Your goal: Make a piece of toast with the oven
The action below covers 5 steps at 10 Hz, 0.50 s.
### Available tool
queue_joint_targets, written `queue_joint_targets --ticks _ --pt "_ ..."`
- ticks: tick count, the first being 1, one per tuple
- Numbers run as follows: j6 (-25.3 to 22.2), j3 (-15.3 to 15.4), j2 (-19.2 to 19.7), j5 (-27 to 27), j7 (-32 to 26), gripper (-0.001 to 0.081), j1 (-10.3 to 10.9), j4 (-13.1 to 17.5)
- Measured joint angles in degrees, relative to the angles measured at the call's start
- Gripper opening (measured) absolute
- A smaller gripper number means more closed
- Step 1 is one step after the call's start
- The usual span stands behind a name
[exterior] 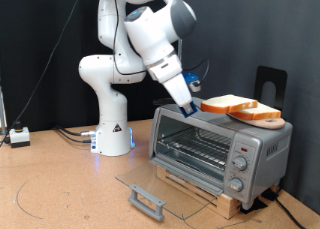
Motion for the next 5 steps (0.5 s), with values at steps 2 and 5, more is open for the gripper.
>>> queue_joint_targets --ticks 2,5 --pt "-2.47 -4.24 -0.04 -0.05 -5.71 0.0399 -1.17 0.05" --pt "-8.06 -9.30 -0.05 -4.63 -9.88 0.0399 -4.21 0.94"
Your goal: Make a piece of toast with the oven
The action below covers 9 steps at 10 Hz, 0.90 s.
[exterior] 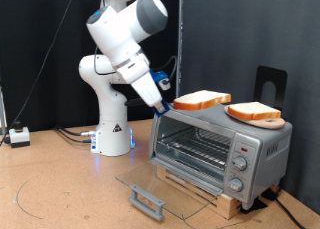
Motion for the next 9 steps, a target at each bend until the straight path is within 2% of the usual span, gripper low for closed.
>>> queue_joint_targets --ticks 4,7,9 --pt "-5.29 -5.04 0.25 -4.54 -3.45 0.0399 -3.55 1.93" --pt "-4.92 -5.09 0.42 -5.34 -6.45 0.0399 -3.56 0.84" --pt "-1.54 -5.25 0.83 -7.27 -9.77 0.0399 -3.73 -1.18"
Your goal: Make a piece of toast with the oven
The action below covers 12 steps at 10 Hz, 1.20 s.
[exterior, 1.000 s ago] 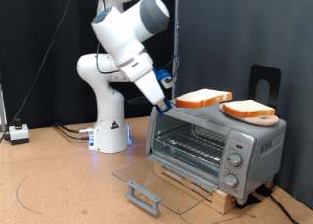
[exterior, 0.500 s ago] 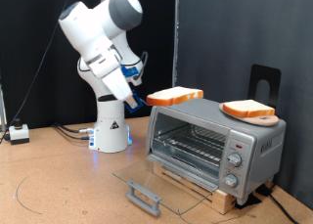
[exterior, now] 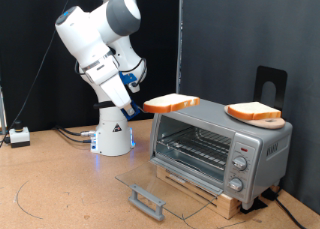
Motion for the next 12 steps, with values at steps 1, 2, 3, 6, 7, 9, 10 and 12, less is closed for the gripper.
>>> queue_joint_targets --ticks 1,2,3,6,7,9,10,12 --pt "1.91 -0.02 0.52 -0.69 -0.51 0.0399 -0.17 -0.95" --pt "3.80 -0.01 1.49 -1.45 -0.58 0.0399 -0.37 -1.57" --pt "5.83 0.00 2.84 -2.43 -0.59 0.0399 -0.47 -2.14" --pt "11.59 0.10 7.87 -4.62 -1.00 0.0399 -0.51 -3.62" --pt "13.76 0.26 9.56 -4.66 -1.73 0.0399 -0.41 -4.07" --pt "17.25 0.90 12.40 -3.60 -3.15 0.0399 0.18 -4.51" --pt "18.88 1.59 13.40 -1.76 -4.50 0.0399 0.88 -4.58" --pt "22.58 3.82 14.19 0.87 -6.75 0.0399 3.07 -4.90"
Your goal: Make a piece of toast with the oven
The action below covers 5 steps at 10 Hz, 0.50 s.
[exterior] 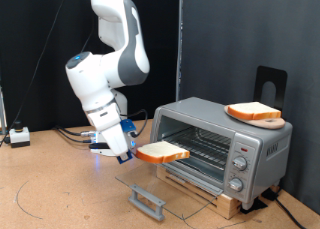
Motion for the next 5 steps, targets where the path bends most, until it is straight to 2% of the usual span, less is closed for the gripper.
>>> queue_joint_targets --ticks 5 --pt "11.39 8.15 -0.45 4.61 0.01 0.0399 6.83 -2.20"
